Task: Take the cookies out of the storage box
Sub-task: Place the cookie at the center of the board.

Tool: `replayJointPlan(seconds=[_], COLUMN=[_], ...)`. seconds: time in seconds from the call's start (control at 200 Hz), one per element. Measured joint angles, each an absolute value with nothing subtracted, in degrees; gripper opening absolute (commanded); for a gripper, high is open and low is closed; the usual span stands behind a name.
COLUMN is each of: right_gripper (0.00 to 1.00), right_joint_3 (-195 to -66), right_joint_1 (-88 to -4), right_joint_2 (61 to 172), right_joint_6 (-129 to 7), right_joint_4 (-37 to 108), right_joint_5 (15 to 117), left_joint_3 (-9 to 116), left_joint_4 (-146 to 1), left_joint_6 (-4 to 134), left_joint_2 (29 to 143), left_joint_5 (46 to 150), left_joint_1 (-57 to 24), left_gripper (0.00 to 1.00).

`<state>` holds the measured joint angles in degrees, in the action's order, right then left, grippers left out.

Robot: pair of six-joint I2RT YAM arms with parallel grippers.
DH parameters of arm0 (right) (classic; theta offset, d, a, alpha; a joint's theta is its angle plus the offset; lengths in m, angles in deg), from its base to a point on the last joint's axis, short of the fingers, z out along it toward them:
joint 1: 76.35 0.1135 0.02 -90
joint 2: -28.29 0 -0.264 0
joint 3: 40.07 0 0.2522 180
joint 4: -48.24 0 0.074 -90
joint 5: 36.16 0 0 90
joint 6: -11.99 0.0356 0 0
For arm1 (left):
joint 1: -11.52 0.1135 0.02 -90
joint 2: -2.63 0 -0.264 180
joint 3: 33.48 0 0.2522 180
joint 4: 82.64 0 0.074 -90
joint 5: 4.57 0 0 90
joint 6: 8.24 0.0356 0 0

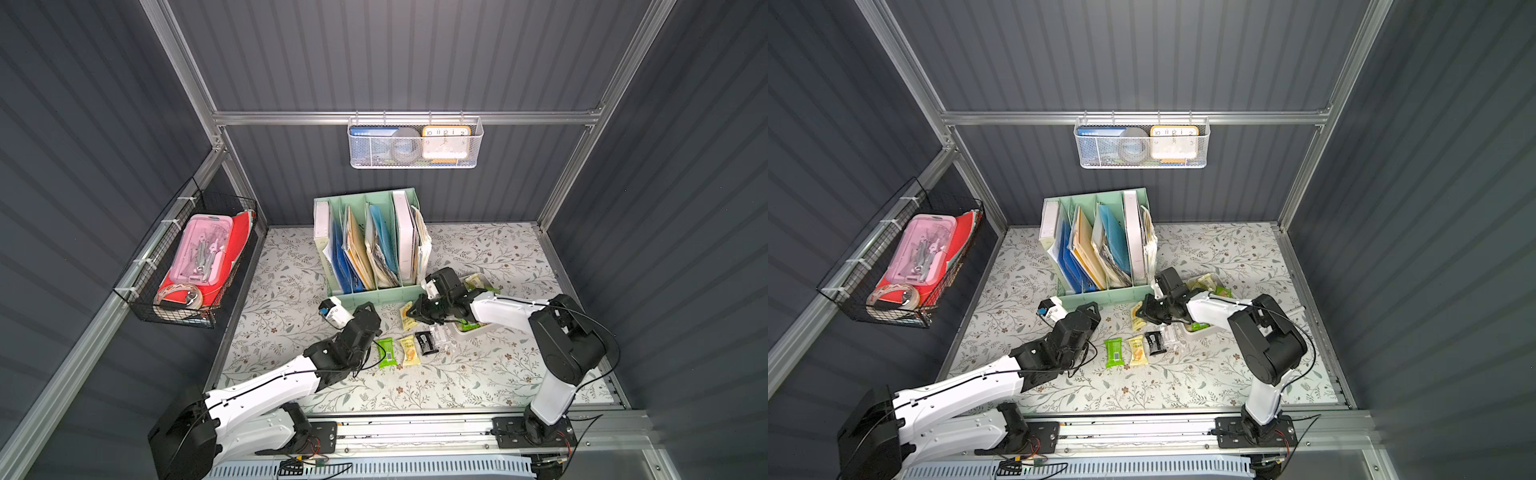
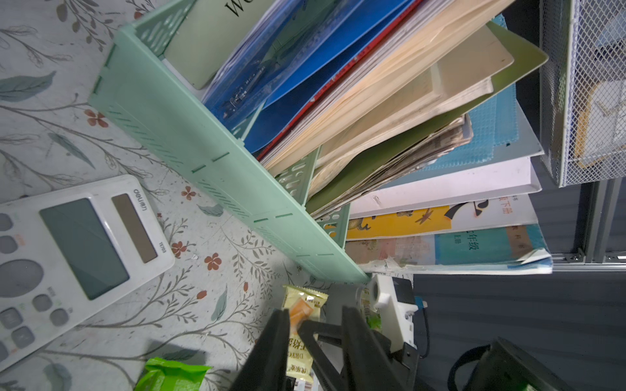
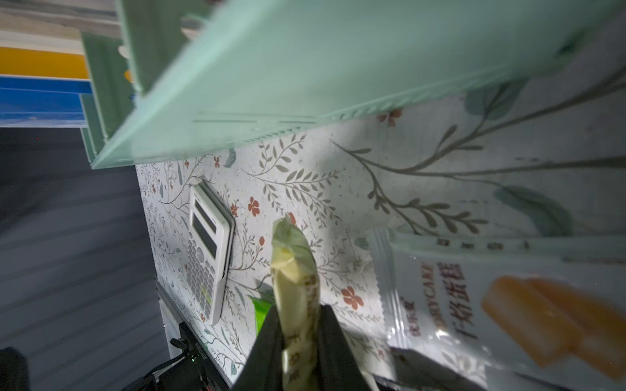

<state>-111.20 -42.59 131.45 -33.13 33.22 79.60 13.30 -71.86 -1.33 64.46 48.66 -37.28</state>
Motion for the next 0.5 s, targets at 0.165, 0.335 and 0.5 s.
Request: replayJointPlan(seconds=[0.165, 0.335, 0.5], right_gripper=[0.17, 0.26, 0.36], right_joint_3=[-111.2, -111.8, -112.3], right_joint_1=[-41.6, -41.5, -41.3], right_joint_2=[133.0, 133.9, 134.7], right_joint_6=[-32.2, -32.0, -32.5], right_joint_4=[34.2, 34.0, 33.7], right_joint_5=[79.2, 78.7, 77.7], left_joint_3=[12.6, 12.2, 11.9], left_joint_4=[-71.5, -71.3, -71.3], left_joint_6=[-1.7, -2.1, -2.3], left_joint_2=[63.8, 63.7, 63.7], left_joint_5=[48.5, 48.5, 48.5], left_joint_1=[-37.2, -37.2, -37.2], left_gripper=[0.31, 0.31, 0.31])
